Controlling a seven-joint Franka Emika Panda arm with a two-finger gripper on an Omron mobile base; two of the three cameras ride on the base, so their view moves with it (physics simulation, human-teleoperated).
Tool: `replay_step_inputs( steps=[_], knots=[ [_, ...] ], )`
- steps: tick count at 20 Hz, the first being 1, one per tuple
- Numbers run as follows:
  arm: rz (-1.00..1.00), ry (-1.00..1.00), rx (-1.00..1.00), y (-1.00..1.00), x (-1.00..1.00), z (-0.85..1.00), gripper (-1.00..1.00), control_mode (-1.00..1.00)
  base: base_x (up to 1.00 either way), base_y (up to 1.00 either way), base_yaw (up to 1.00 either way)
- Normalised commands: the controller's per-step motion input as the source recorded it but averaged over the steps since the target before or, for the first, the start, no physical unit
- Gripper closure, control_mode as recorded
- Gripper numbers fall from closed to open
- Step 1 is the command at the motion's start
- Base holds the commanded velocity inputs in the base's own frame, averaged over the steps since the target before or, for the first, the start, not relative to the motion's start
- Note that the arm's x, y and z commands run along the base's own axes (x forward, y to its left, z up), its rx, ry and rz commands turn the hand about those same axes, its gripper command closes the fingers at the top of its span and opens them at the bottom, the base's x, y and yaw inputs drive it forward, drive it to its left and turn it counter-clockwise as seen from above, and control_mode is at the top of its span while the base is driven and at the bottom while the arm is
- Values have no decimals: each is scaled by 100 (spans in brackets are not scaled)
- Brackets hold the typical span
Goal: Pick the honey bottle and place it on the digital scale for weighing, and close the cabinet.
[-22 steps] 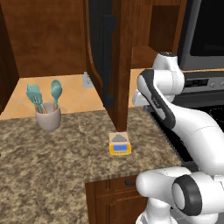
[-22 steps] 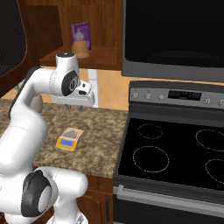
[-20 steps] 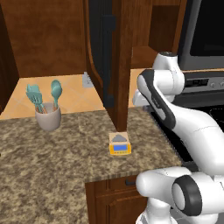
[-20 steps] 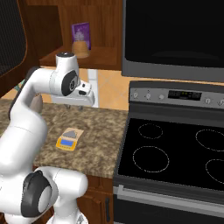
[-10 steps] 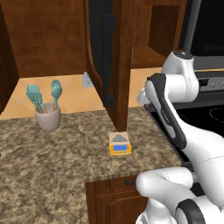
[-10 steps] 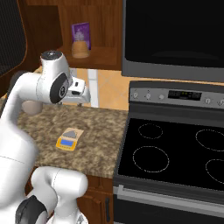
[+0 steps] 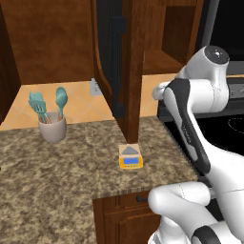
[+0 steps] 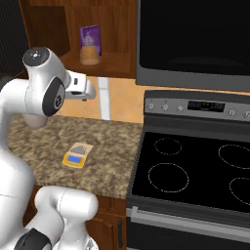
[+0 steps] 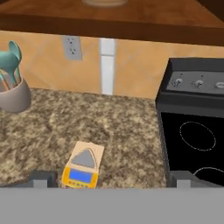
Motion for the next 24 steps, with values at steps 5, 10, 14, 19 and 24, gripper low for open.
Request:
replay_step_inputs(
  steps=[5, 10, 14, 19, 24],
  knots=[
    [3, -16, 0, 0, 0, 79, -100, -100, 0, 0, 0],
    [2, -17, 0, 1, 7, 61, -100, -100, 0, 0, 0],
    [1, -4, 3, 4, 37, 26, -100, -100, 0, 0, 0],
    [1, -14, -7, 23, 37, 32, -100, -100, 0, 0, 0],
    [0, -26, -8, 11, 9, 38, -100, -100, 0, 0, 0]
  ],
)
